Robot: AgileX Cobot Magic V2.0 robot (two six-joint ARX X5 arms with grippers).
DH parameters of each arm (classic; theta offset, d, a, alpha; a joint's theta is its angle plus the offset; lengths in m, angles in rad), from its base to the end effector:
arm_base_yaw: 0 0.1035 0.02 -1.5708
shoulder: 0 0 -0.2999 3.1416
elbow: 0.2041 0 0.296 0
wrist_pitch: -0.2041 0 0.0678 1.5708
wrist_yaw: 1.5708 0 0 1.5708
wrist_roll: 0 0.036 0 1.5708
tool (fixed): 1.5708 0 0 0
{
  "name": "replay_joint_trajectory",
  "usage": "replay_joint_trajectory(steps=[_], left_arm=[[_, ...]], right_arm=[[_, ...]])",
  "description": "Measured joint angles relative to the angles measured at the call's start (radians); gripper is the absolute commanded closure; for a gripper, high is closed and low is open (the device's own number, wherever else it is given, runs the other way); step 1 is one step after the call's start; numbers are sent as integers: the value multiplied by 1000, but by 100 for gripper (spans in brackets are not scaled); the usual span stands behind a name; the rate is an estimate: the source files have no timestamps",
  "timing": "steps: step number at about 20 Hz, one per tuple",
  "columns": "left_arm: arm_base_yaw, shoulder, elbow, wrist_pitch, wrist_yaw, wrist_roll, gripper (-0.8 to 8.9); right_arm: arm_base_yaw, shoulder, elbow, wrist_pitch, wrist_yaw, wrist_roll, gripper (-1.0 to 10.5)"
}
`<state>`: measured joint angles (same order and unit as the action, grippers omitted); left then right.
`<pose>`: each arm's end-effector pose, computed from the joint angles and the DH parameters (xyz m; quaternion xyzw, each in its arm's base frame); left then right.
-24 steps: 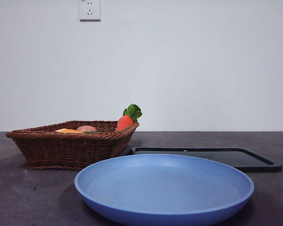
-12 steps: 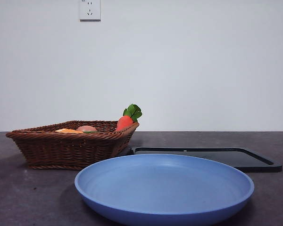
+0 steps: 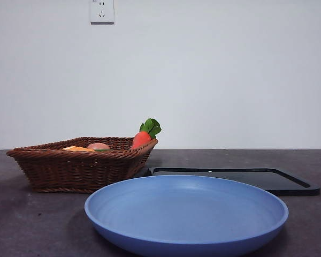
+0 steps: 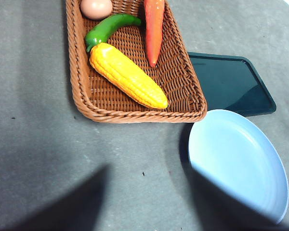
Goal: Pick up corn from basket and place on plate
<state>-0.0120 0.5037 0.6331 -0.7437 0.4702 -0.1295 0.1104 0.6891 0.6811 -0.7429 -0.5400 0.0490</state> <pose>0.1185 -0.0177 0.2876 -0.1284 0.3086 -0.2081 0.9192 0.1480 0.0350 0.2845 0.0997 0.3654 0.2884 0.8794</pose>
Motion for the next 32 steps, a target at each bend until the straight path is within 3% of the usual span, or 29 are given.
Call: replay_joint_trajectory(steps=[8,15,21,32], left_arm=[[0,0,0,0,0,0,422],[0,0,0,0,0,0,422],[0,0,0,0,0,0,422],[0,0,0,-1,0,0,422]], right_arm=[[46,187,40,43,-17,45,660],[148,502,193,54,-5,40,660],[195,728,201,118,23,14,660],[250,883,201,211,43,-1,723]])
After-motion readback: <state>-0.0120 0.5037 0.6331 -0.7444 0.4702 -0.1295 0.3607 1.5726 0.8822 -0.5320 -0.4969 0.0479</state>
